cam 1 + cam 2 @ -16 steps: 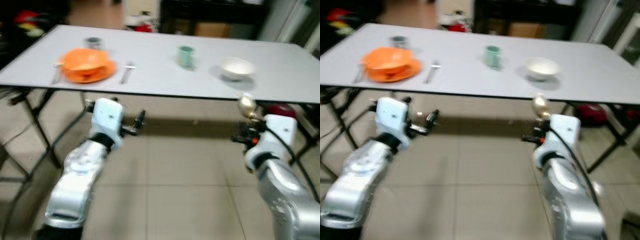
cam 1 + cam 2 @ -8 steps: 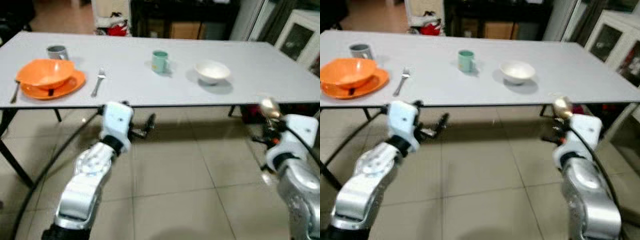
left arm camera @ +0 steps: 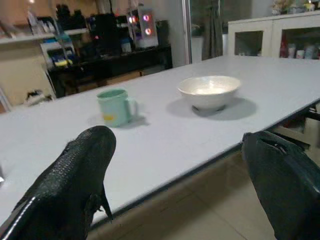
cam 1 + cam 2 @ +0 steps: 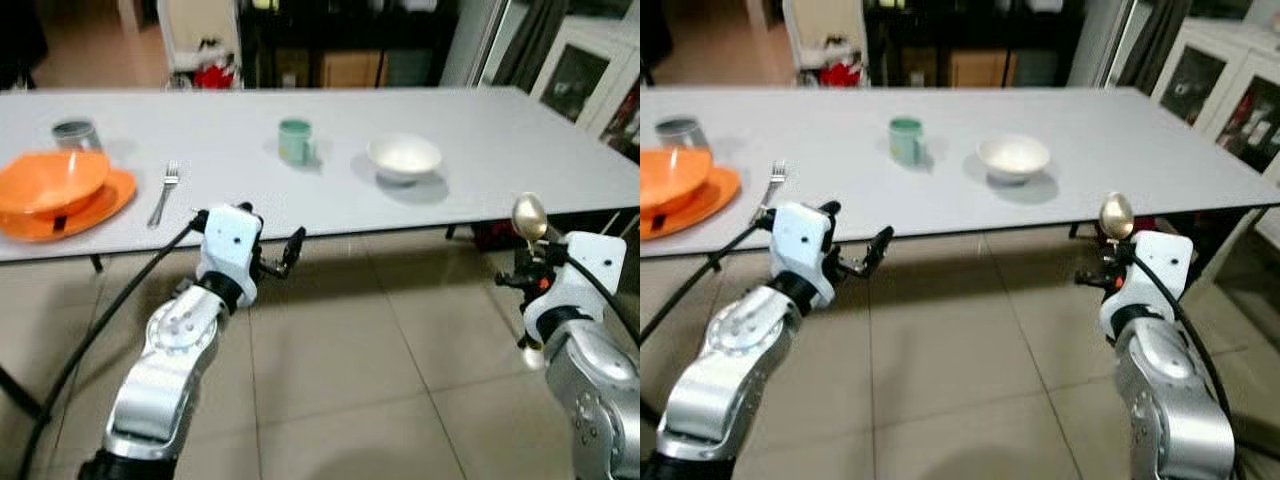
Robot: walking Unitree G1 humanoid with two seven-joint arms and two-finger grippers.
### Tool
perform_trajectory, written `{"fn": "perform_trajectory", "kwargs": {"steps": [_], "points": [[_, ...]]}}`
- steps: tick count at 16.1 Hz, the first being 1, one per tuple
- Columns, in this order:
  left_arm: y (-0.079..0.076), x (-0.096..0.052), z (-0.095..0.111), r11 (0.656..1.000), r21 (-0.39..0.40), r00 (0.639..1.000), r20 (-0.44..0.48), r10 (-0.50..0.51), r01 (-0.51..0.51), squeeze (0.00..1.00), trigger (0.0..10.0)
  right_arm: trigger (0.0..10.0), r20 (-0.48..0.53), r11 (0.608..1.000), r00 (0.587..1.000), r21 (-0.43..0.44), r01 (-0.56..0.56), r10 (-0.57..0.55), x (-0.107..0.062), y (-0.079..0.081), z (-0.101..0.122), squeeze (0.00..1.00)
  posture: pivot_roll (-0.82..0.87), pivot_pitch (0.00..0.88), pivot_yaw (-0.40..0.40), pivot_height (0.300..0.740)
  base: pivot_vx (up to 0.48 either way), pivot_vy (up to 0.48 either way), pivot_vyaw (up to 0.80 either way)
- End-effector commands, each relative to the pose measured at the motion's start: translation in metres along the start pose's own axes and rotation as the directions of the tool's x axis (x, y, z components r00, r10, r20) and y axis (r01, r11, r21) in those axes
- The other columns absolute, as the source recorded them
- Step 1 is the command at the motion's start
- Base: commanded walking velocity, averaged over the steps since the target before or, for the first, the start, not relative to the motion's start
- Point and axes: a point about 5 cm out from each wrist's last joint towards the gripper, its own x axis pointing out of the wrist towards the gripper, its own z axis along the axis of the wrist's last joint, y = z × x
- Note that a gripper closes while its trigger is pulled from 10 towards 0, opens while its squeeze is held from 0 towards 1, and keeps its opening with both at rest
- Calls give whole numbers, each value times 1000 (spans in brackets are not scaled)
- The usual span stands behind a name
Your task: Setting the table
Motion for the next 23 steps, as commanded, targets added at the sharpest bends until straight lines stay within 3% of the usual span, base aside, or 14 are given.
{"fn": "perform_trajectory", "kwargs": {"steps": [1,23], "points": [[6,-1,2,1000,16,1000,4,14,-14,0,10000,10000,19,1000,1000,8,-22,22,-1,5,3,0,11,0,-66,740,341,0,-800],[11,-4,-1,999,38,1000,-11,27,-26,0,10000,10000,-5,995,995,-10,-96,96,0,13,3,0,21,0,-77,740,339,0,-19]]}}
